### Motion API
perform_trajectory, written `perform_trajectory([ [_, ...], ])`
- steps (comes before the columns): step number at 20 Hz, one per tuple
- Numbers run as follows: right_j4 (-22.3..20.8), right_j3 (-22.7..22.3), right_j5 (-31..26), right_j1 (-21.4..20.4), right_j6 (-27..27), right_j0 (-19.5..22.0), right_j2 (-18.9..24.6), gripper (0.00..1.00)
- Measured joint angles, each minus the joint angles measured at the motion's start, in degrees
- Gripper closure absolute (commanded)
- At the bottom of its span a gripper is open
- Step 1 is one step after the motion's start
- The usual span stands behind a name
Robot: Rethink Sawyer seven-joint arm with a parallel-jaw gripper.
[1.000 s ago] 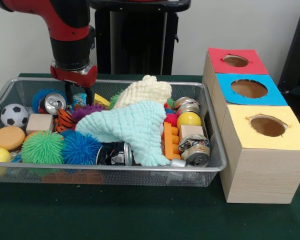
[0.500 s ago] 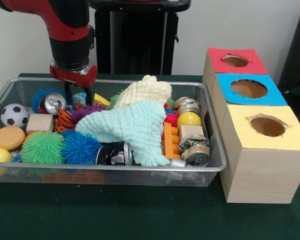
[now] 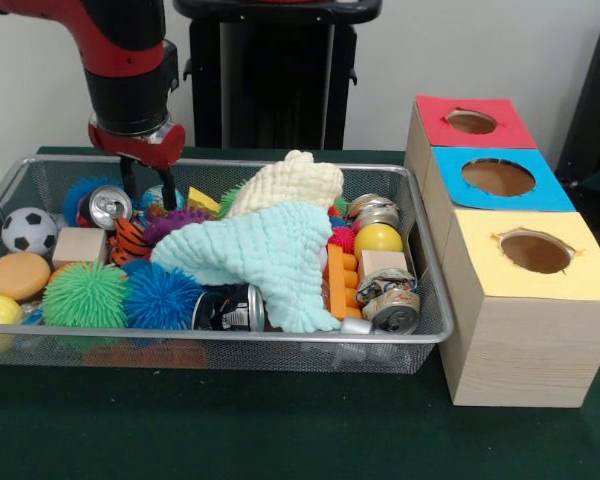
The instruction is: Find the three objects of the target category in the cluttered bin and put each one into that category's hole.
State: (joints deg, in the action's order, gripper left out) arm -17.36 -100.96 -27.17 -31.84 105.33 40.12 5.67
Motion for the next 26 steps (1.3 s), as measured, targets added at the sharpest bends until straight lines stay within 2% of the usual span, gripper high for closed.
perform_trajectory([
  [8,0.94,1.39,-2.45,-1.05,0.0,-0.64,0.0,0.0],
  [26,2.23,5.15,-2.51,-0.65,0.0,-2.37,0.03,0.0],
])
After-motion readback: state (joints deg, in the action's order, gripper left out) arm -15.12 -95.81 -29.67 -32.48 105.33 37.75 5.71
